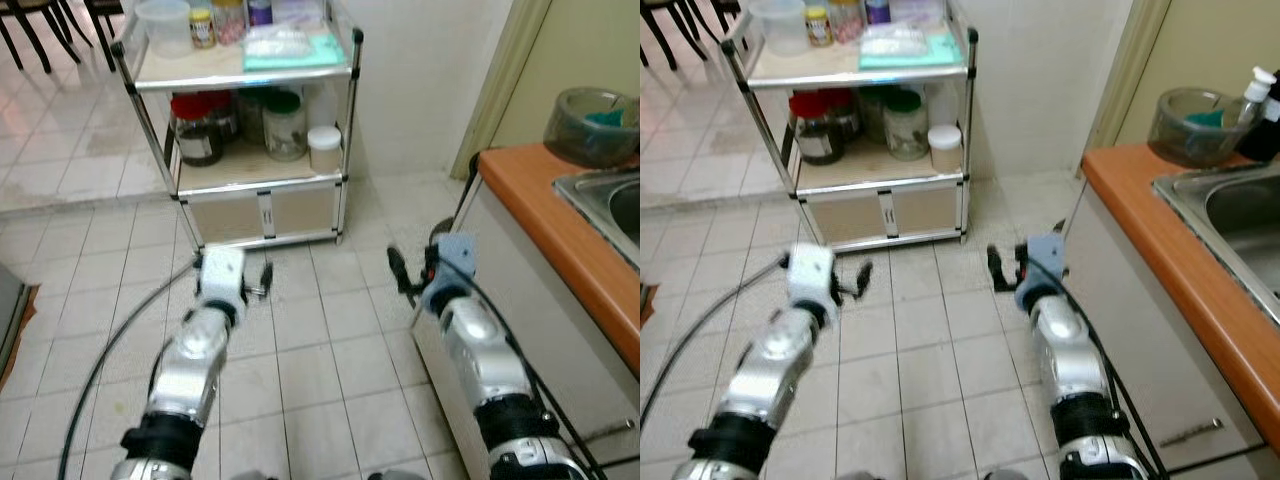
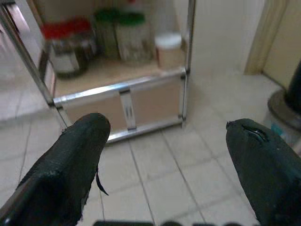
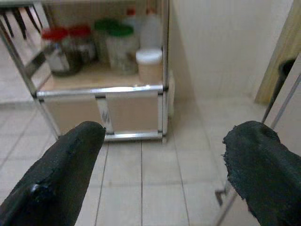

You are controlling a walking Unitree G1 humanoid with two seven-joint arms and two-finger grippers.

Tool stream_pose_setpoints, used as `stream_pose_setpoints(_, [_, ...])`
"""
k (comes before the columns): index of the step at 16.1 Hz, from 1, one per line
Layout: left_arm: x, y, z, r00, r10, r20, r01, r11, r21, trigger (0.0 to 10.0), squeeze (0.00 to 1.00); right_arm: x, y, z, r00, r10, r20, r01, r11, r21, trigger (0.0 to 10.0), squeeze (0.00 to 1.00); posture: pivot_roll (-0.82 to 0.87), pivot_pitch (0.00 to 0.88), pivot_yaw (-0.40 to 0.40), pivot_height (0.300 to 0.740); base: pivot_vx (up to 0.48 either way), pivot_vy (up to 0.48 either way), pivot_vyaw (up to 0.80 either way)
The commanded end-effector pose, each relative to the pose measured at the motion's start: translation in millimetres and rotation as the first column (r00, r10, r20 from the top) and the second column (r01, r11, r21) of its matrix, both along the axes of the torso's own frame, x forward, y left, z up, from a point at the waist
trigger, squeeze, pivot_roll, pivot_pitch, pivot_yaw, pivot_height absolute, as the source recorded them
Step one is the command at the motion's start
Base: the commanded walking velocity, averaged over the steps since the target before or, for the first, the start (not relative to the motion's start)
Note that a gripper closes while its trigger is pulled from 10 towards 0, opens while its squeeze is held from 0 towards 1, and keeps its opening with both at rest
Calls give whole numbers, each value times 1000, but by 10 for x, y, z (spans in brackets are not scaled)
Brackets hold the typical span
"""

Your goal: Kitchen organization

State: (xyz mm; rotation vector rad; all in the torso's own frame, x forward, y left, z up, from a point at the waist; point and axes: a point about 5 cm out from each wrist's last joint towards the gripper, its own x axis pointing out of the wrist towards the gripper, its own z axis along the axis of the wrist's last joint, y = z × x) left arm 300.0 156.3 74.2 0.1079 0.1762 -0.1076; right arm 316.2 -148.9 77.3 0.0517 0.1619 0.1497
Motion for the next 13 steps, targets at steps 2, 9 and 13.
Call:
stream_pose_setpoints(2, [-141, 82, 37, 1000, 11, 29, -10, 1000, -23, 10000, 0, -92, -17, 64, 1000, -22, 9, 21, 1000, 20, 10000, 0, -84, 0, 47, 740, 0, 0, 0])
stream_pose_setpoints(9, [-780, 171, 73, 997, -4, 76, 7, 999, -45, 10000, 0, -830, -233, 9, 992, -125, -31, 127, 989, 80, 10000, 1000, -77, 0, 63, 740, 0, 0, 0])
stream_pose_setpoints(13, [-1167, 232, 89, 997, 57, 51, -55, 998, -28, 10000, 0, -1179, -363, 118, 989, -141, -50, 143, 989, 46, 10000, 1000, -77, 0, 54, 740, 0, 0, 0])
